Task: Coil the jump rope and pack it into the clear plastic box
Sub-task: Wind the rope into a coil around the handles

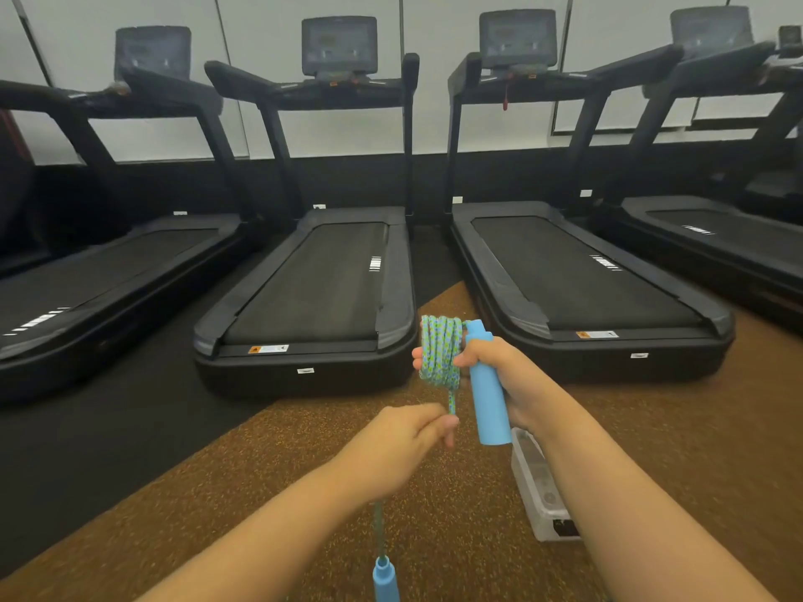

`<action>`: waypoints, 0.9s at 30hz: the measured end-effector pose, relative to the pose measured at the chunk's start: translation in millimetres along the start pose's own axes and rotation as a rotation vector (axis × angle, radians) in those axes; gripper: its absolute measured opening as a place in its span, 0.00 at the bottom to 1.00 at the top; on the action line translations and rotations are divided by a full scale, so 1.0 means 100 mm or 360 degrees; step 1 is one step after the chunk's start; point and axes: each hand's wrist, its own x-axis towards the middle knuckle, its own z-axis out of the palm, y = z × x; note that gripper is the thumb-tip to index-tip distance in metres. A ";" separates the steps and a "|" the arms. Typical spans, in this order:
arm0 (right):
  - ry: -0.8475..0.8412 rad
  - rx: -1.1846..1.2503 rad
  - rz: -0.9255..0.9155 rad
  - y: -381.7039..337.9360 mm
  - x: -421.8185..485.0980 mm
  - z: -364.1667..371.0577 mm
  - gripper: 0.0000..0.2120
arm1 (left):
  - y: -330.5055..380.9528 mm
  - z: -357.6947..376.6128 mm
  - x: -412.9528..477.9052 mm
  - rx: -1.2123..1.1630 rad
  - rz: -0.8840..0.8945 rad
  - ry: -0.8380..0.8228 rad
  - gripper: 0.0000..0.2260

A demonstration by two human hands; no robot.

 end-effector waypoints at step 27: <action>-0.0155 -0.0209 0.0314 0.47 -0.09 -0.01 0.21 | 0.13 -0.73 0.26 0.0160 0.0058 -0.0198 0.12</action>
